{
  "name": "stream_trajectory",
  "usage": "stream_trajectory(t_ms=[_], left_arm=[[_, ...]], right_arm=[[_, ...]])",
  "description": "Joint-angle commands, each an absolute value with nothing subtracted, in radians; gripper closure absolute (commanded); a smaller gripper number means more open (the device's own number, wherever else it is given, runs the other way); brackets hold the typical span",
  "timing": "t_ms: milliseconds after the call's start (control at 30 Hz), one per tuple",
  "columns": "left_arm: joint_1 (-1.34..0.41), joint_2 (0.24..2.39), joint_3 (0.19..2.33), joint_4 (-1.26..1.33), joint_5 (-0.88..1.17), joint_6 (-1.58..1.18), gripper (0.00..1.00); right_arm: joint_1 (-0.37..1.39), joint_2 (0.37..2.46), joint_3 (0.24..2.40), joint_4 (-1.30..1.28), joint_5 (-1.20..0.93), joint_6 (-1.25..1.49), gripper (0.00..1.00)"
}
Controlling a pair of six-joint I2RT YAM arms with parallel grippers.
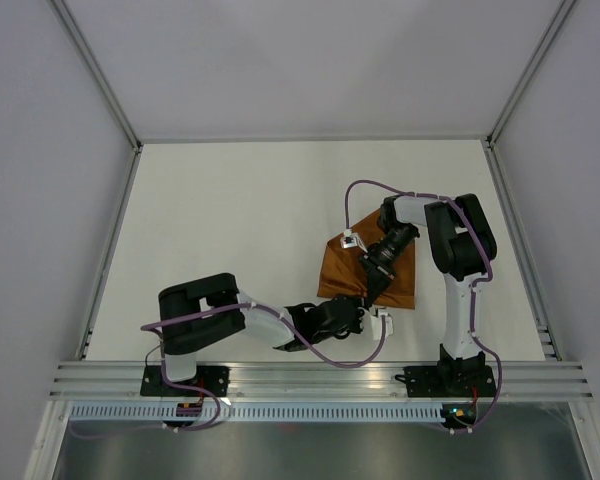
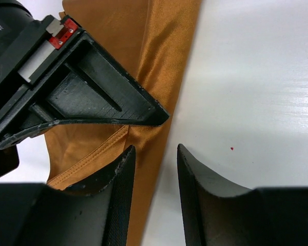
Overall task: Fold the napkin, place the utensils inside, and roll it up
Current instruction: Roll the napkin at the center of the board.
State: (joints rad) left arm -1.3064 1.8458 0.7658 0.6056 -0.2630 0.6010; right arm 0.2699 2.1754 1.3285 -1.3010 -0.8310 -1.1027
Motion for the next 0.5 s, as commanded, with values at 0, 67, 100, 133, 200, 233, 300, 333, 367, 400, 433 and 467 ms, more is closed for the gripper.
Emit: stream_trajectory(t_ms=[0,67,100,133,200,233,300,333,367,400,433,467], left_arm=[[-1.295,1.887,0.802,0.643,-0.261,0.655,0.56],[-1.286,1.885,0.816,0.608,-0.226,0.632,0.56],[-1.276,1.887,0.821,0.583,-0.195,0.624,0.56],[-1.273,1.888,0.822,0.584,-0.192,0.621,0.56],[-1.26,1.901,0.827,0.58,-0.193,0.62,0.57],[-1.255,1.902,0.827,0.581,-0.19,0.618,0.57],[-1.24,1.902,0.827,0.572,-0.155,0.606,0.57],[-1.235,1.902,0.83,0.562,-0.15,0.6,0.57],[-1.23,1.902,0.836,0.545,-0.12,0.597,0.57],[-1.229,1.907,0.841,0.529,-0.109,0.594,0.58],[-1.229,1.908,0.848,0.505,-0.098,0.585,0.59],[-1.227,1.91,0.853,0.493,-0.081,0.58,0.59]], right_arm=[[0.268,2.221,1.335,-1.147,-0.738,-1.155,0.85],[0.268,2.221,1.335,-1.146,-0.736,-1.155,0.85],[0.268,2.221,1.336,-1.146,-0.736,-1.154,0.85],[0.268,2.221,1.336,-1.147,-0.733,-1.152,0.86],[0.268,2.223,1.338,-1.147,-0.733,-1.15,0.85],[0.268,2.224,1.339,-1.147,-0.733,-1.15,0.85],[0.268,2.226,1.342,-1.149,-0.733,-1.149,0.86],[0.268,2.227,1.342,-1.149,-0.733,-1.149,0.86],[0.268,2.229,1.342,-1.149,-0.73,-1.147,0.86],[0.27,2.229,1.342,-1.149,-0.732,-1.147,0.86],[0.27,2.23,1.344,-1.15,-0.73,-1.146,0.86],[0.268,2.23,1.35,-1.152,-0.73,-1.147,0.86]])
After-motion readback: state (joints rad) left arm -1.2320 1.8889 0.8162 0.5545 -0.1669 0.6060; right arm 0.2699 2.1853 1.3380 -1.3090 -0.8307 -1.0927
